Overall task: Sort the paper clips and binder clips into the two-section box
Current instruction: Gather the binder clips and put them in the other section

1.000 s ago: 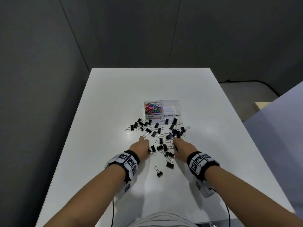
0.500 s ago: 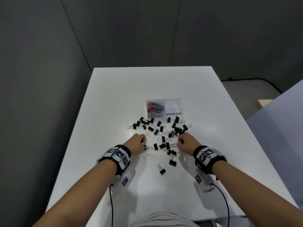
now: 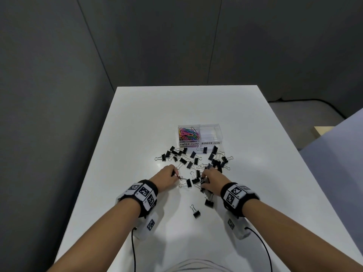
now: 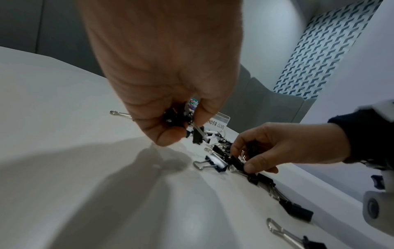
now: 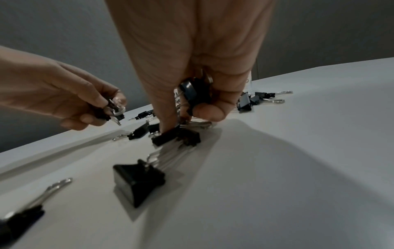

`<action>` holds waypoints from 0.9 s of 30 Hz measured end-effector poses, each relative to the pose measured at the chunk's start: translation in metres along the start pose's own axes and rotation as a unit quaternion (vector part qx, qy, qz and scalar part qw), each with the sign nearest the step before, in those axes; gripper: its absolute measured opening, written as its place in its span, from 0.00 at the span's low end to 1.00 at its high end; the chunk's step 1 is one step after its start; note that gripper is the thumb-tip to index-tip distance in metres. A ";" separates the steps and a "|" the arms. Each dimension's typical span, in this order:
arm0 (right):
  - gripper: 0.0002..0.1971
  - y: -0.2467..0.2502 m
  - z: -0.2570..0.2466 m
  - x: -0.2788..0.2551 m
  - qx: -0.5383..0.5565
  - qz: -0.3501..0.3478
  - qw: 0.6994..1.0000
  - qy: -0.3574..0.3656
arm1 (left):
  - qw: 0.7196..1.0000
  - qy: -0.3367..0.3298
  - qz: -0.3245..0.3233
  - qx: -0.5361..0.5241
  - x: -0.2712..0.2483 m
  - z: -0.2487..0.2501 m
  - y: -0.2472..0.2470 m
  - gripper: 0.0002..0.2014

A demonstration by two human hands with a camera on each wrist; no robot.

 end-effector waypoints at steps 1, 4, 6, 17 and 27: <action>0.18 0.001 0.000 0.000 -0.003 -0.004 1.000 0.002 | 1.000 -0.003 0.001 0.006 0.000 0.001 0.001 0.05; 0.12 0.002 0.001 0.000 -0.002 -0.002 1.000 0.008 | 1.000 -0.002 -0.007 -0.005 0.003 0.000 0.003 0.10; 0.09 0.003 0.004 -0.002 0.019 0.007 1.000 0.009 | 1.000 -0.008 -0.013 -0.023 0.006 -0.001 0.005 0.10; 0.12 0.061 0.014 -0.017 0.168 0.099 0.979 0.055 | 0.988 -0.112 0.049 -0.090 0.006 0.020 0.031 0.09; 0.17 0.142 0.009 0.060 0.127 0.160 0.979 -0.001 | 0.982 -0.141 0.097 -0.085 0.033 0.063 0.065 0.10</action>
Point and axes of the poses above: each hand's wrist, its own x-axis towards the middle knuckle, its own y-axis out of the back of the hand, z = x × y, the point moved 2 cm from there along x, towards the middle knuckle, and after that the axes turned 15 degrees about -z, right-handed, at the moved point
